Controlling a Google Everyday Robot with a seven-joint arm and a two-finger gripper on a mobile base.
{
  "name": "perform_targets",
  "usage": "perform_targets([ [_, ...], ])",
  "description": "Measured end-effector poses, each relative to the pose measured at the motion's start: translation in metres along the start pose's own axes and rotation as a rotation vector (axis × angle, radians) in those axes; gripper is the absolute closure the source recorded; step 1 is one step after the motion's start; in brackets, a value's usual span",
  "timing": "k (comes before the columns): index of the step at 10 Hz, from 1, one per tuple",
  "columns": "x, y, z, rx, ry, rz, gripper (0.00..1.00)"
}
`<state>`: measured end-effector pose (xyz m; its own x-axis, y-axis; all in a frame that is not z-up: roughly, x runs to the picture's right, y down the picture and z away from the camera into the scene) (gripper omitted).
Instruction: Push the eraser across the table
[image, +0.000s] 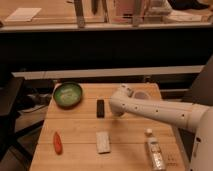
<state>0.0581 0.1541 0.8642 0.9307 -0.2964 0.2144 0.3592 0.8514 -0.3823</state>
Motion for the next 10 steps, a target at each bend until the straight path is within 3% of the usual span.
perform_targets([
  [10,-0.024,-0.015,0.024,-0.005,0.003,-0.043,0.95],
])
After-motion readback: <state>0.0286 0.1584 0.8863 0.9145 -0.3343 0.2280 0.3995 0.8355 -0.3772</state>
